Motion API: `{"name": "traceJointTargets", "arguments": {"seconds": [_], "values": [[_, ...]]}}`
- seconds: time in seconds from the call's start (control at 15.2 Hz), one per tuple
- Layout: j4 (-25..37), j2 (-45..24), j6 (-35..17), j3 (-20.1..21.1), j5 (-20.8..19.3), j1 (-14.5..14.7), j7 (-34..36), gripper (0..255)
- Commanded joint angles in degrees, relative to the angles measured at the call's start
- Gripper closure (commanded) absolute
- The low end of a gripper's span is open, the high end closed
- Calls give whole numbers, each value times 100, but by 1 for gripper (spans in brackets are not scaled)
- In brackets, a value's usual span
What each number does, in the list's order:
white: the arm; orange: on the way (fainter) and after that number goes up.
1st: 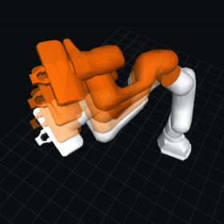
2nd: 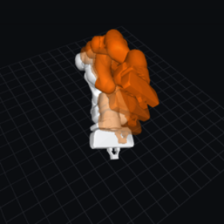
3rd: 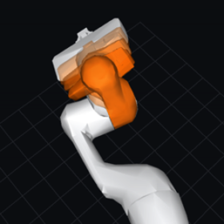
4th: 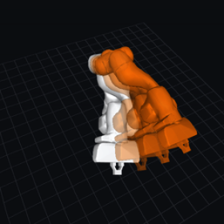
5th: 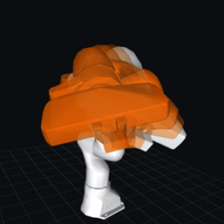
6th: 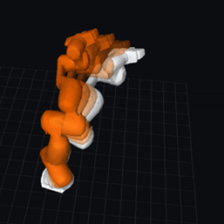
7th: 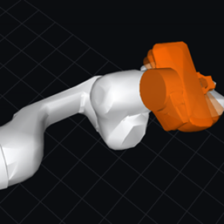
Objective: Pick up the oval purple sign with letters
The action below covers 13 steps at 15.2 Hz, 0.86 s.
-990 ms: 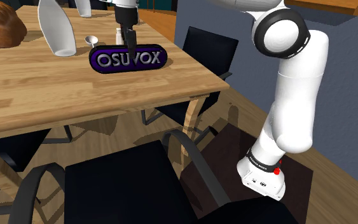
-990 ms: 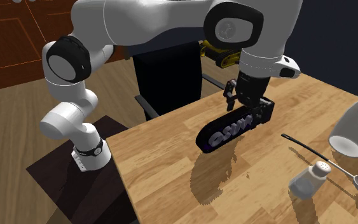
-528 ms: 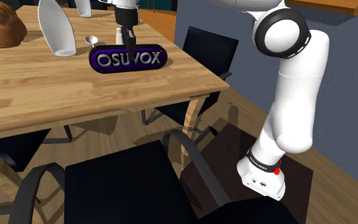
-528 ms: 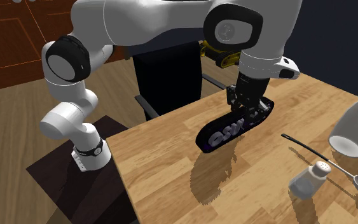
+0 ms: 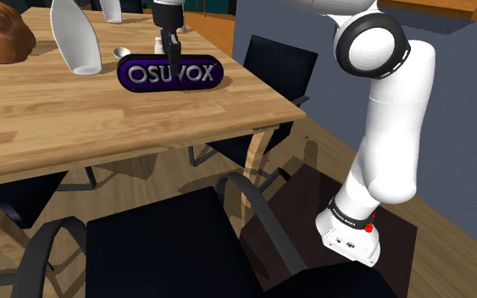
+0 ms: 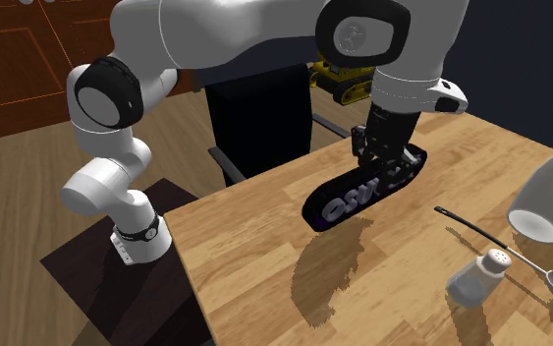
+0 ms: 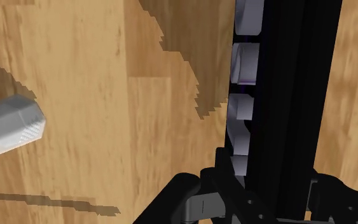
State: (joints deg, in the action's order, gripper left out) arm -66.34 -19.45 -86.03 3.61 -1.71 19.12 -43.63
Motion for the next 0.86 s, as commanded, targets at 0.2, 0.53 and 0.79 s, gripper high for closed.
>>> {"name": "traceJointTargets", "arguments": {"seconds": [0.2,0.53,0.79], "values": [[803,-255,541,0,-17,21,-2,255],[1945,-709,1230,-3,-48,62,-7,255],[2752,-1078,1667,-10,-72,97,-13,255]]}}
